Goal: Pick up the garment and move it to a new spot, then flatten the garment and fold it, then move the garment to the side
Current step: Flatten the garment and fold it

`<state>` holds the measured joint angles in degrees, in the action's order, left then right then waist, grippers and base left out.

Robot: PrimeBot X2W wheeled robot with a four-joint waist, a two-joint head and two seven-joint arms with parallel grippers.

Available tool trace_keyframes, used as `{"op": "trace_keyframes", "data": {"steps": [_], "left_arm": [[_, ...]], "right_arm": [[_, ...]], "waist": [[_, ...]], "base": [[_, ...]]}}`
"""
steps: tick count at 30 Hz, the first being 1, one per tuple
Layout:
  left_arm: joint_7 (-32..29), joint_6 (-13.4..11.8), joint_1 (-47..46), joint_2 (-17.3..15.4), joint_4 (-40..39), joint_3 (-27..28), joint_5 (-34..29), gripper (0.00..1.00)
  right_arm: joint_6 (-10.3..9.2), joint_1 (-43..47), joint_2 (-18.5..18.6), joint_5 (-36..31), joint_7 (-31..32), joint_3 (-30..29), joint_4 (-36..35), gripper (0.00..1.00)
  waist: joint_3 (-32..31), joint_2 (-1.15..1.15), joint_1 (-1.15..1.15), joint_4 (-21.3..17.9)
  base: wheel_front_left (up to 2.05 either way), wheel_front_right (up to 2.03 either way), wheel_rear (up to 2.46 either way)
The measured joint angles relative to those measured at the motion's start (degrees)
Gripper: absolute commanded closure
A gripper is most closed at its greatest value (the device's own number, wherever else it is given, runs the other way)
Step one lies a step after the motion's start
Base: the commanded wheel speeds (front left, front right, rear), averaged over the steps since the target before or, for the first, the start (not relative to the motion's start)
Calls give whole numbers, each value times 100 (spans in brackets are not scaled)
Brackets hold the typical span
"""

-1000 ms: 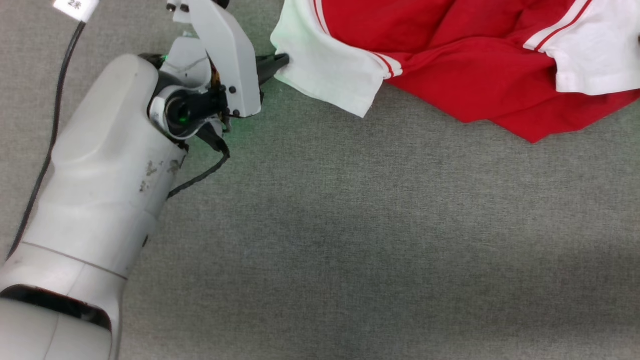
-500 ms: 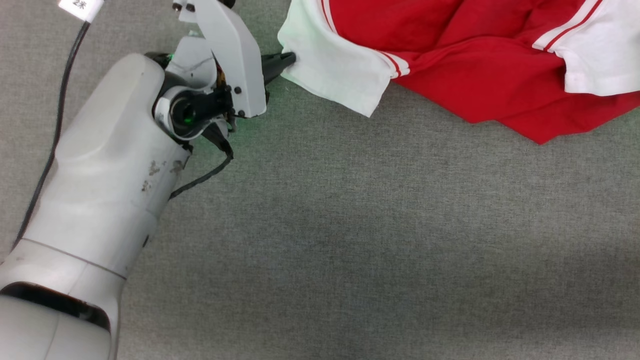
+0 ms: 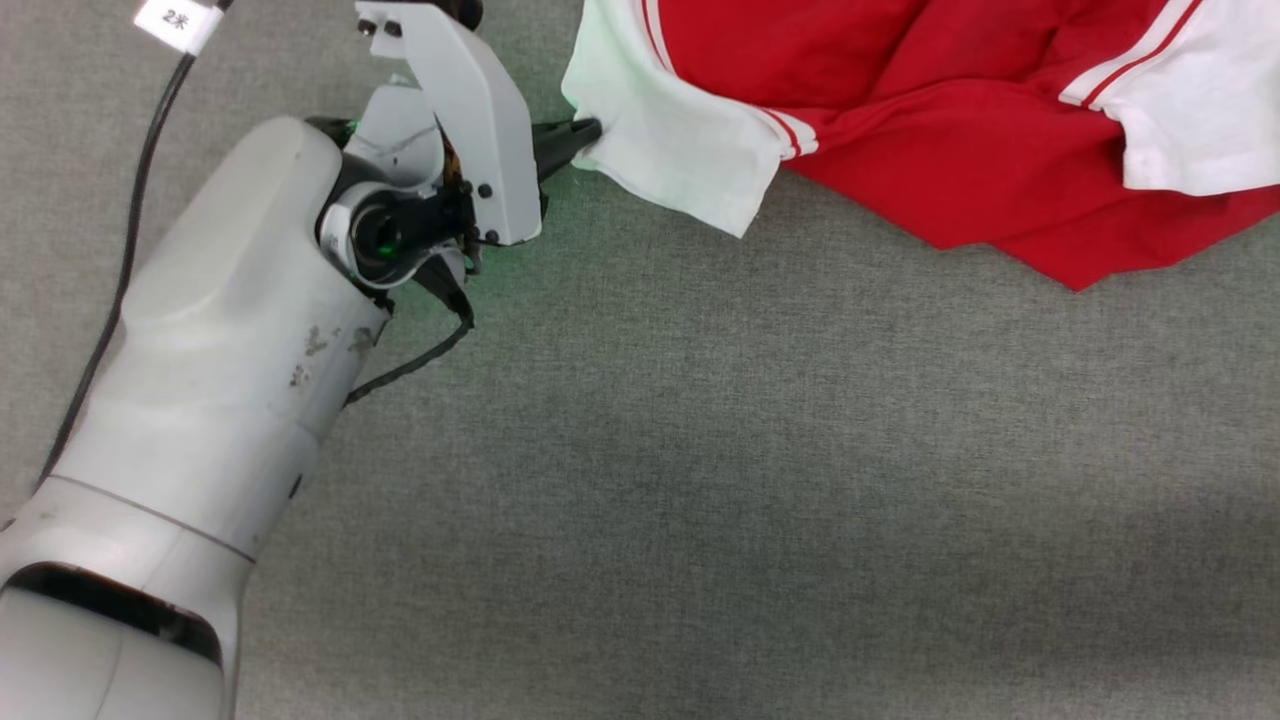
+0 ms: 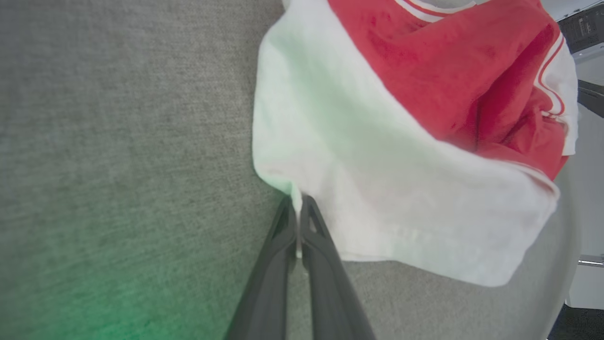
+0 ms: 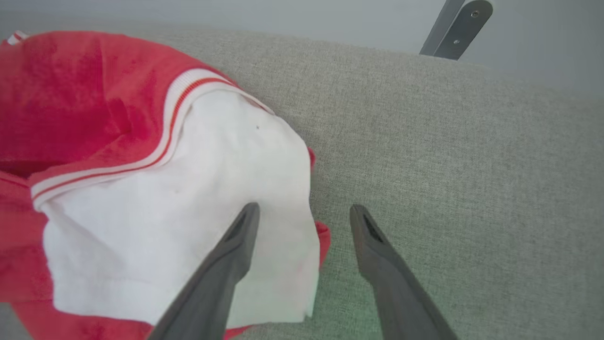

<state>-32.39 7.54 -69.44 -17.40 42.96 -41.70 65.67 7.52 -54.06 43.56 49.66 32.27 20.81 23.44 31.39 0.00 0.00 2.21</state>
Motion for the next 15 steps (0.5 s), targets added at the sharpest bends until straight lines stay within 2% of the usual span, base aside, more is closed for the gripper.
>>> {"op": "trace_keyframes", "data": {"steps": [6, 15], "left_arm": [[116, 2, -27, -12, -41, -108, 82, 100], [174, 2, -81, -47, 3, -256, 205, 100]], "right_arm": [[0, -26, -103, -29, -25, -10, 194, 0], [0, -79, -100, -31, -109, 142, 70, 0]], "waist": [[91, 0, 0, 37], [92, 0, 0, 29]], "base": [[0, 0, 0], [0, 0, 0]]}}
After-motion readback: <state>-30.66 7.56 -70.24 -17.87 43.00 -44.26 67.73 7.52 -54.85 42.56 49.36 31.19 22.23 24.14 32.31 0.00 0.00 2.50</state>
